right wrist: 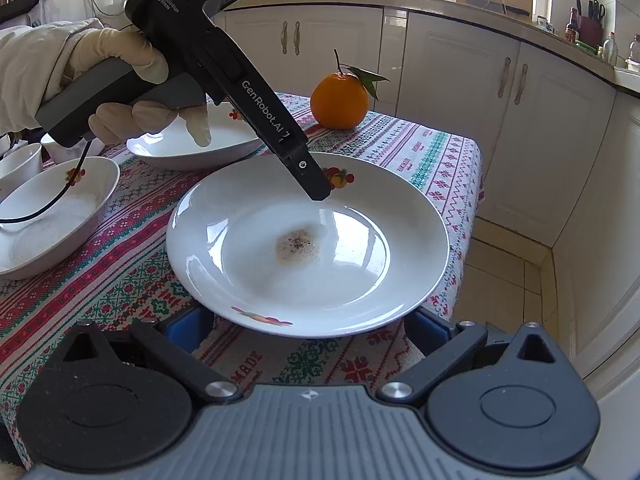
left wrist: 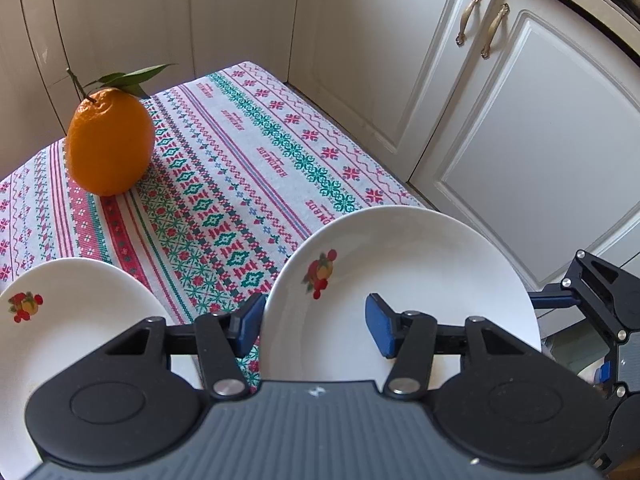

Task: Organize plates and bowls

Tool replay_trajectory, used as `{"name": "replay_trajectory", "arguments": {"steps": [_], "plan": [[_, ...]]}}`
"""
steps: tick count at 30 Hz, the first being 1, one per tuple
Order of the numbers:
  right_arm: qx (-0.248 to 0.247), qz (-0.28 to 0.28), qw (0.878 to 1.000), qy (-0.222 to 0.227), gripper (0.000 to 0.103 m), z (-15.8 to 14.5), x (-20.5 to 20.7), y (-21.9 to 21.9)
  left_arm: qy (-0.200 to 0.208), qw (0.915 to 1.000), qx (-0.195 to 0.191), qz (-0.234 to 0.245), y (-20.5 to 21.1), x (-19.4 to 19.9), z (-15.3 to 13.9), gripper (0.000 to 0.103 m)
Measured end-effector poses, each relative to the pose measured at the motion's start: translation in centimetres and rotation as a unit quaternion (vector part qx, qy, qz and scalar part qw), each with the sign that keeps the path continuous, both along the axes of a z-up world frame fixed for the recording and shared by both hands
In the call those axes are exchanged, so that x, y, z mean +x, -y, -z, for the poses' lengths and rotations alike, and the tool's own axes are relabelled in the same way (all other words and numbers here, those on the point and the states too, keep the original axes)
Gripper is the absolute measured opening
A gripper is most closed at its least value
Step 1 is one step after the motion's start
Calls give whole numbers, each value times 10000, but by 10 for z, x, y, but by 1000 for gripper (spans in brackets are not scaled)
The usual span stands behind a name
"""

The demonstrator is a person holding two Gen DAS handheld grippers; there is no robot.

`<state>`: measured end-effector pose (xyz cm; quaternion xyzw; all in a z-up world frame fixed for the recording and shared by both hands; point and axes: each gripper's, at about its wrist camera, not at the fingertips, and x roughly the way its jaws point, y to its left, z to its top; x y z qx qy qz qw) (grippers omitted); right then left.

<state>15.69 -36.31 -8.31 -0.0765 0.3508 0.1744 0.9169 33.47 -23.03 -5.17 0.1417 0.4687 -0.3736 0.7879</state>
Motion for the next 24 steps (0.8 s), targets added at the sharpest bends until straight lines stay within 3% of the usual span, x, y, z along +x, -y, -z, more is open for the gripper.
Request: {"name": "replay_trajectory", "arguments": {"steps": [7,16,24], "plan": [[-63,133,9999,61,103,-15,-19,-6,318,9994,-81,-132,-13,-18,-25,76],[-68,446,9982,390,103,-44,-51,-31,954,9947,-271,-279,-41,-68,-76,84],[241,862,9939,638,103,-56,-83,-52,1948,9789,-366,-498,-83,-133,-110,93]]}}
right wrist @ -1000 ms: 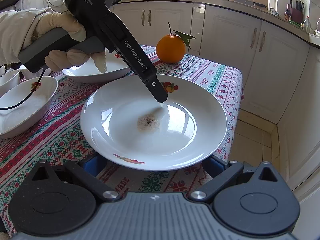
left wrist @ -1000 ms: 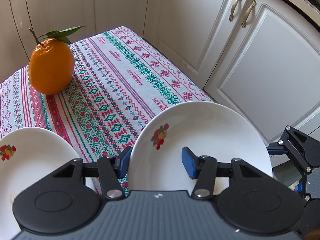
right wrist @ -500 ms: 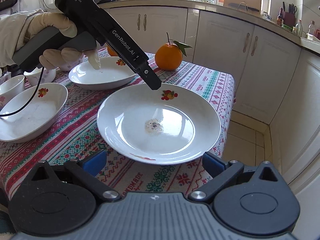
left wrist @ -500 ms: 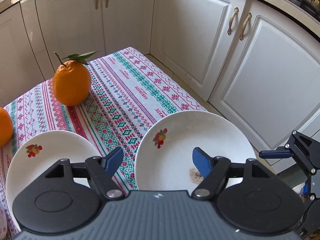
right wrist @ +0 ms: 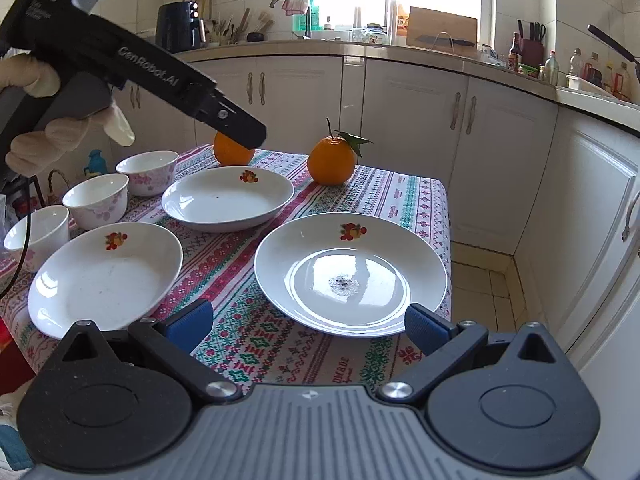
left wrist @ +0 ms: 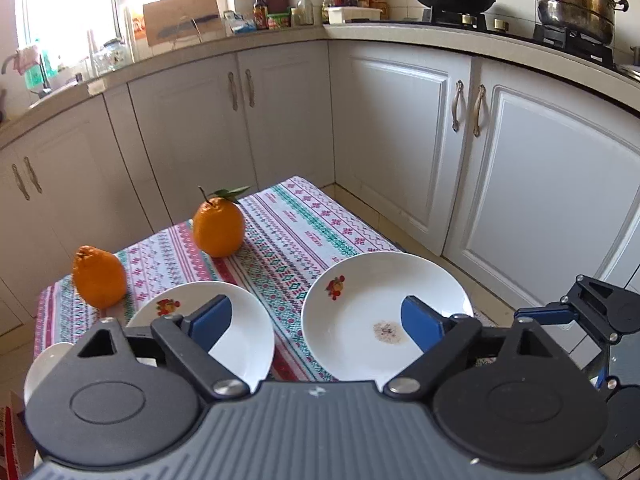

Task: Organize plates and bowls

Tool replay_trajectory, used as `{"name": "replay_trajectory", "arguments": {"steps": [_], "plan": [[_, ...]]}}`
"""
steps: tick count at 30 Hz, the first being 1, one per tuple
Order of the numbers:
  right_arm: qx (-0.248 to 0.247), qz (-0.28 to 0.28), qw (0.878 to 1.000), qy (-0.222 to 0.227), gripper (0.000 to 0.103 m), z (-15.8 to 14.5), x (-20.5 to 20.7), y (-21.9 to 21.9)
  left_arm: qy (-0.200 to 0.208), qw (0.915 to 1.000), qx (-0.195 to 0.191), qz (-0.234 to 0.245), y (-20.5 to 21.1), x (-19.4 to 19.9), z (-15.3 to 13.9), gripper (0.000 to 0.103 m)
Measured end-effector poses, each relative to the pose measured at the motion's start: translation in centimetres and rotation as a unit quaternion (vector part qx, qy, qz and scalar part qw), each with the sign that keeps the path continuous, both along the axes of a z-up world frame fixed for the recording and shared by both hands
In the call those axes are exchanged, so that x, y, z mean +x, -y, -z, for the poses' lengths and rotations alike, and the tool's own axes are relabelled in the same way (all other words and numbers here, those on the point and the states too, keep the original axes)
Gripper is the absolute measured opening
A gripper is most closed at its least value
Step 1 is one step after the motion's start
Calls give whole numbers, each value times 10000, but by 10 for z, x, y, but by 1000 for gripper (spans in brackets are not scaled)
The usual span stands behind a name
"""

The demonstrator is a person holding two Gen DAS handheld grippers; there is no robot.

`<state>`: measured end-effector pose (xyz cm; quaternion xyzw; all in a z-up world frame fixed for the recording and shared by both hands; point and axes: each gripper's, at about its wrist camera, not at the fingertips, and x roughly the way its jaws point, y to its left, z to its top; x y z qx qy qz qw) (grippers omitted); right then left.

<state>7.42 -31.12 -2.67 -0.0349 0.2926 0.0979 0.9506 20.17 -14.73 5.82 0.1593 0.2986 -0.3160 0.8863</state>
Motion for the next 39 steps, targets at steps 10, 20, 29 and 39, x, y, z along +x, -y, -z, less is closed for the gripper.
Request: {"name": "replay_trajectory", "arguments": {"steps": [10,20,29,39], "plan": [[194,13,9998,-6,103,-2,-24,-9,514,9976,-22,-461,-52,-71,13,95],[424,-59,9990,-116,103,4,-32,-15,374,9944,117,-984,-93,-114,47,95],[544,-279,9978,-268,103,5,-31,-28,68,9928,369,-1139,-124,-143,76,95],[458,-471,9972,-358,103,-1,-24,-48,-548,9914,314,-1148,-146,-140,115,95]]}}
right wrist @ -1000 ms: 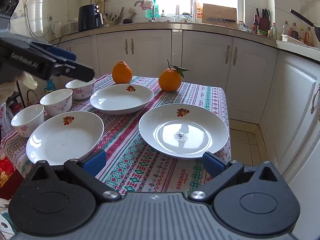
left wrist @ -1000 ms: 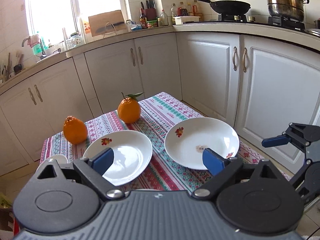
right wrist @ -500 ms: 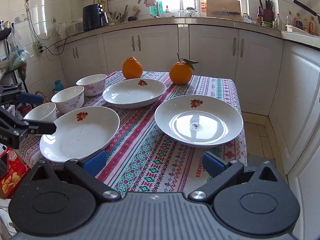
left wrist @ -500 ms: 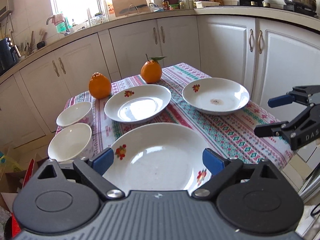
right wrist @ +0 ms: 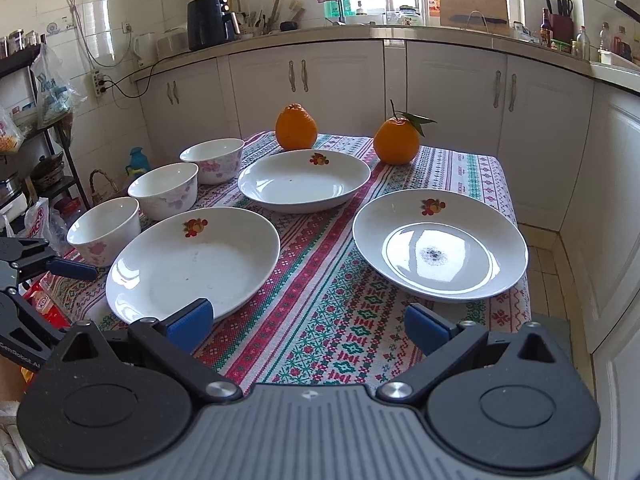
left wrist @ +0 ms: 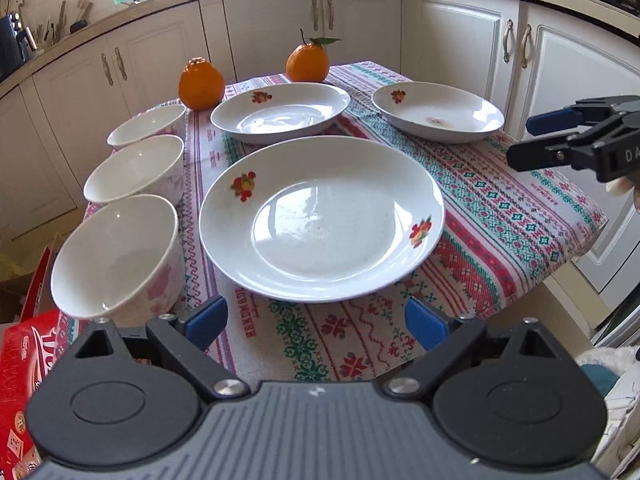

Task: Organize plates and bowls

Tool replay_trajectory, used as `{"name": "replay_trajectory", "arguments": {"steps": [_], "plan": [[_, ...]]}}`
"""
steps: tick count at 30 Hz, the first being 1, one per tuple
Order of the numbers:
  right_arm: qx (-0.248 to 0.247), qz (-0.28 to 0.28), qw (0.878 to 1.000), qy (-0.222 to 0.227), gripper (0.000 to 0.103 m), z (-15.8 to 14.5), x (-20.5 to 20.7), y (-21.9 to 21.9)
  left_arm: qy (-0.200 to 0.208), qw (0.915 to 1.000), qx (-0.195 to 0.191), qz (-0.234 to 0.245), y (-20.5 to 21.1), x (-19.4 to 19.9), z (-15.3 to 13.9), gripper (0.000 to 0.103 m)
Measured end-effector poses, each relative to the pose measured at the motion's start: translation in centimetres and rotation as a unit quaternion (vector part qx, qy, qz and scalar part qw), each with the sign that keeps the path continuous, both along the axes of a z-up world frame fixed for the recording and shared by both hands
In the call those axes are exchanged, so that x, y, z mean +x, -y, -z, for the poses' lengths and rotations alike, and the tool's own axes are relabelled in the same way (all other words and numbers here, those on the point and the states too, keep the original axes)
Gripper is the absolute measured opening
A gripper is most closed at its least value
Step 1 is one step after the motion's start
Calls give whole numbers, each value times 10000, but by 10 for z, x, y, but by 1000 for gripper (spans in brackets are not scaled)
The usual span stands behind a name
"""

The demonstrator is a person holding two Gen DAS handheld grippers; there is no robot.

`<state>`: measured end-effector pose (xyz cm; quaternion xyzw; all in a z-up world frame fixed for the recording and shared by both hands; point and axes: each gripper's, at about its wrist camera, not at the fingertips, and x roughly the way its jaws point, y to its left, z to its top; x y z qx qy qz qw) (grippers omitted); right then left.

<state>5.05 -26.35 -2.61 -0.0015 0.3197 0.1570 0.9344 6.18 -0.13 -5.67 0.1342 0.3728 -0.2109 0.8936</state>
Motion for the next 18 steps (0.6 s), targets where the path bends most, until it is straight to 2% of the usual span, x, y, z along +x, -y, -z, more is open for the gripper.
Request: {"name": "replay_trajectory", "arguments": {"steps": [3,10,13,16,18], "plan": [[-33,-68,10000,-22,103,-2,1,-5,-19,10000,8,1,0,4,8,95],[-37,-271,9993,-266,103,2,13,-9,-97,9996,-249,-14,-2,15,18,96],[47,-460,9981,-408,103,5,24,-11,-139,9991,-402,-37,-5,19,21,96],[88,-734,9955,-588,103,9,36,-17,-130,9990,-409,-86,-5,22,23,102],[64,-947,9930,-702,103,12,45,-22,-102,9990,-425,-79,-5,21,24,102]]}}
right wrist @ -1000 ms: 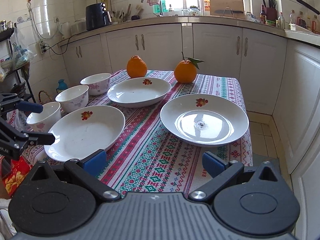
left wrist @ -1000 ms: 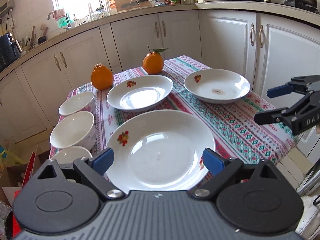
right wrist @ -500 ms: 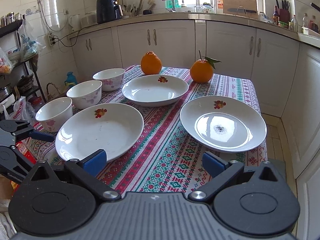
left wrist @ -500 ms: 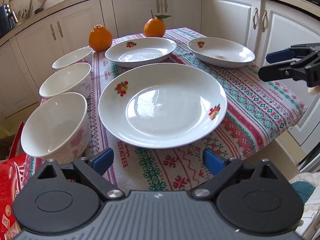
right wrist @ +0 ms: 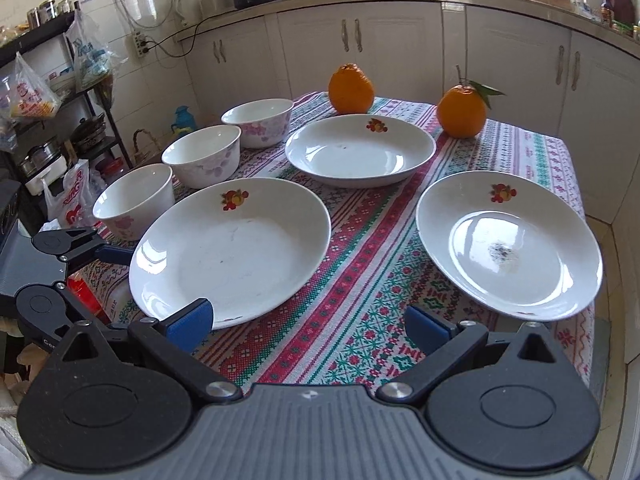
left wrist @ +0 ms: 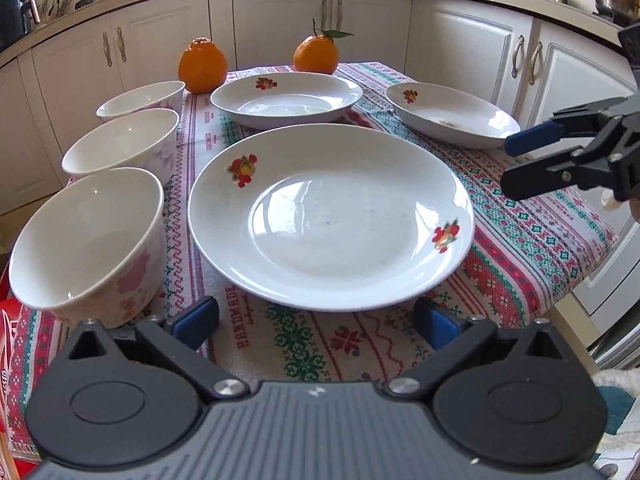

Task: Organize plates and bowls

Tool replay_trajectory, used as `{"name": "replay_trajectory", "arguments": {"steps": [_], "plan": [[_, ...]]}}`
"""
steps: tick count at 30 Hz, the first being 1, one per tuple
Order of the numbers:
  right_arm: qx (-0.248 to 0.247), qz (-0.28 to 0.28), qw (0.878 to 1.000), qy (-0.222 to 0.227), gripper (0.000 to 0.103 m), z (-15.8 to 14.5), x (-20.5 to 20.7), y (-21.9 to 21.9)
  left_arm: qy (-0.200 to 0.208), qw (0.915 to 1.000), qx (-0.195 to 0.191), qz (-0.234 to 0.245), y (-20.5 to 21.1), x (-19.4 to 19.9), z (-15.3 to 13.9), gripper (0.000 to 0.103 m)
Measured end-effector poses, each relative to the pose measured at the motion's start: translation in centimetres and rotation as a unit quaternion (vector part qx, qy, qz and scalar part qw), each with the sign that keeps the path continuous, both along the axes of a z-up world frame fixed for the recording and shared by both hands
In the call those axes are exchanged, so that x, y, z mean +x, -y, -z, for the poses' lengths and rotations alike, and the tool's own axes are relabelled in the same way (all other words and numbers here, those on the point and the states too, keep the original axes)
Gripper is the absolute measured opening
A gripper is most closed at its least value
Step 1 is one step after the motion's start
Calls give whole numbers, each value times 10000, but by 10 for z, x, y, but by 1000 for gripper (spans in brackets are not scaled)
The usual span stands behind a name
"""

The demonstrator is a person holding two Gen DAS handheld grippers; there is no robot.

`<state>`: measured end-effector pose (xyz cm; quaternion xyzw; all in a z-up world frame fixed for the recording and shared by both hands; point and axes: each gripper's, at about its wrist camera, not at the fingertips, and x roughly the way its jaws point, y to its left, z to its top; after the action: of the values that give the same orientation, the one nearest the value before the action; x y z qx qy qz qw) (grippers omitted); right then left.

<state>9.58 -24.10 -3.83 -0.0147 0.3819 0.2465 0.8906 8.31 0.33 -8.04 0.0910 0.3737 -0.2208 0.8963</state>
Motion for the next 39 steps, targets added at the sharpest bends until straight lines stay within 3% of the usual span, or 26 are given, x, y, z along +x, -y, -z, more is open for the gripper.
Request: {"name": "replay_trajectory", "arguments": {"steps": [10,31,39], "plan": [[96,-875,9933,-744,103,29,43,-32,168,9998,-64,15,-1,-3,3,103],[235,-1616,9817,-982,103,29,121,-58,217,9995,-72,214,-2,4,3,103],[298,-1626,9803,-1083,87,27,135,-59,218,9993,-89,281,-2,4,3,101]]}}
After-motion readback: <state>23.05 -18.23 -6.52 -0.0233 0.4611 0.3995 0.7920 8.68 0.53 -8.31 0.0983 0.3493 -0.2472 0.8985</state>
